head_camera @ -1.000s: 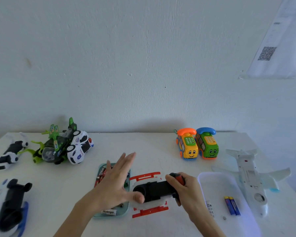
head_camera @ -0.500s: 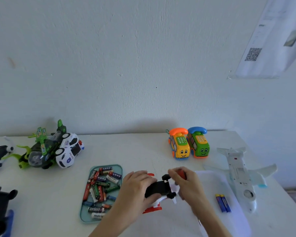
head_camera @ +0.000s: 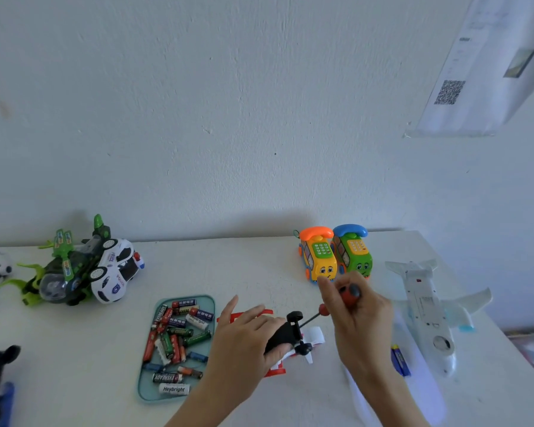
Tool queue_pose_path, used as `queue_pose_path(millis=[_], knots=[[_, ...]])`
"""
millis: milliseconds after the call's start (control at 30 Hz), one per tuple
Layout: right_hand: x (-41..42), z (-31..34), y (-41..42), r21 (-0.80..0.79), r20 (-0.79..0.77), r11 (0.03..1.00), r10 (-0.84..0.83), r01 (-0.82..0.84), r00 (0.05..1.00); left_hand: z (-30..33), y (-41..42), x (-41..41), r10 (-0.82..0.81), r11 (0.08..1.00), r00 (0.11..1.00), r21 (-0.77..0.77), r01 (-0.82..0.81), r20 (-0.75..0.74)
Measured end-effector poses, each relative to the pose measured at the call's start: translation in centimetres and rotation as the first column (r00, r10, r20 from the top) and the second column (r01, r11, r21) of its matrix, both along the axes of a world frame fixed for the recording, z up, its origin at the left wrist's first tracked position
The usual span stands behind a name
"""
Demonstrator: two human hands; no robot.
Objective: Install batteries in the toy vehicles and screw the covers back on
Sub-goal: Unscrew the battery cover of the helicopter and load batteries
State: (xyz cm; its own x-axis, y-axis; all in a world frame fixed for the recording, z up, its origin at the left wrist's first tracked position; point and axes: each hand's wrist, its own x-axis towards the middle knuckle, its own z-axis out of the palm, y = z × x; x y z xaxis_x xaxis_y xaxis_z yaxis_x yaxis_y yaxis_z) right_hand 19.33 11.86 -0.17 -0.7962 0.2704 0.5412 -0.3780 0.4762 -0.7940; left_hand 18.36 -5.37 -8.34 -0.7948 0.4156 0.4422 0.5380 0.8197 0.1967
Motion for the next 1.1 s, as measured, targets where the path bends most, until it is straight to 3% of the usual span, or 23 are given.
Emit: queue_pose_path(millis=[433,500,600,767,867,967,1100], knots=[[-1.0,-1.3,-0.5,0.106,-0.028,0.993,0.050,-0.047,0.998,0.1,0.2,0.0,0.047,0.999,0.999,0.010,-0.047,0.023],[-1.1,-1.3,-0.5,0.020,0.015,1.000,0.009,-0.009,1.000,0.2,0.3,0.0,0.043,0.999,0.999,0.016,-0.044,0.029],[-1.7,-1.6,-0.1,-0.269,0.180,0.955,-0.081,0.128,0.980,0.3,0.3,0.0,0.038,0.999,0.999,0.027,-0.039,0.029],[-3.0,-3.4,2.0,-0.636,0.435,0.685,-0.061,0.355,0.898,0.4,0.2,0.0,0.020,0.998,0.999,0.052,-0.022,0.036],[-3.1,-4.3,3.0,-0.693,0.523,0.588,0.009,0.418,0.852,0.4,0.1,-0.3,0.000,0.996,0.999,0.084,-0.004,0.044],[-3.2,-4.0,3.2,-0.728,0.500,0.550,0.015,0.410,0.866,0.9,-0.2,-0.5,-0.025,0.975,0.998,0.220,0.011,0.063],[-2.9,-3.3,2.1,-0.687,0.431,0.643,-0.014,0.339,0.902,1.7,-0.9,-0.2,-0.038,0.870,0.989,0.492,-0.037,0.141]])
